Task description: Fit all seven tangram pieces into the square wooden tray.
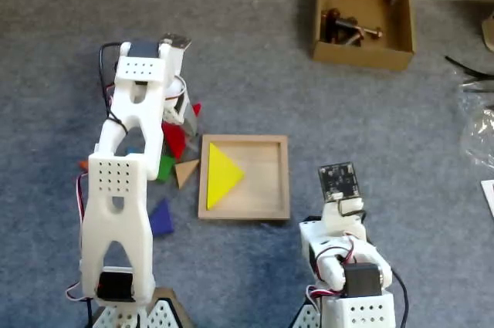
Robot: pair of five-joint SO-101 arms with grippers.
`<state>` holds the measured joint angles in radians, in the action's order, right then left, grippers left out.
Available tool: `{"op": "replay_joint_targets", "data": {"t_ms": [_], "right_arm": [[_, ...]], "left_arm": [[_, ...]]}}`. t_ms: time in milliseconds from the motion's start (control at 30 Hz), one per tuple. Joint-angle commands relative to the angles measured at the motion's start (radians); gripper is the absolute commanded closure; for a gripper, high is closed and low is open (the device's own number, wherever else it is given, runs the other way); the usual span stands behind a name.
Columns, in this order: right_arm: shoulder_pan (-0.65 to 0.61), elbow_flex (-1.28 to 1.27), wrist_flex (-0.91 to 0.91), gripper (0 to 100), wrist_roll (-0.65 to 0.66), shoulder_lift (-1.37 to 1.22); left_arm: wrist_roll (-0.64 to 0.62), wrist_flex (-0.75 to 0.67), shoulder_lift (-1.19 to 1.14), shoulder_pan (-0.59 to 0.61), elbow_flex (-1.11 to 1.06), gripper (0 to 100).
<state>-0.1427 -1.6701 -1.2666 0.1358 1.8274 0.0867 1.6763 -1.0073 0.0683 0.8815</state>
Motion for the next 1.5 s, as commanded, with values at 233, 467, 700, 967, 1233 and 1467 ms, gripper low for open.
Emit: {"op": "replay_joint_targets", "data": {"t_ms": [233, 467, 700, 967, 1233, 1467], "right_arm": [[-0.010, -0.117, 0.018, 99.3, -0.008, 0.008], [-0.010, -0.117, 0.018, 99.3, -0.008, 0.008], [-0.010, -0.117, 0.018, 99.3, -0.008, 0.008], [-0.010, -0.117, 0.018, 99.3, -0.008, 0.008], [-0.010, -0.117, 0.018, 99.3, -0.008, 0.008], [-0.010, -0.117, 0.018, 99.3, -0.008, 0.008]], "left_arm": [[0.005, -0.009, -0.005, -0.008, 0.038, 96], [0.005, -0.008, -0.005, -0.008, 0.038, 100], [0.005, -0.006, 0.031, -0.008, 0.038, 100], [0.005, 0.035, 0.111, -0.018, 0.038, 100], [0.005, 0.035, 0.114, -0.019, 0.039, 100], [0.005, 0.060, 0.171, -0.019, 0.053, 100]]}}
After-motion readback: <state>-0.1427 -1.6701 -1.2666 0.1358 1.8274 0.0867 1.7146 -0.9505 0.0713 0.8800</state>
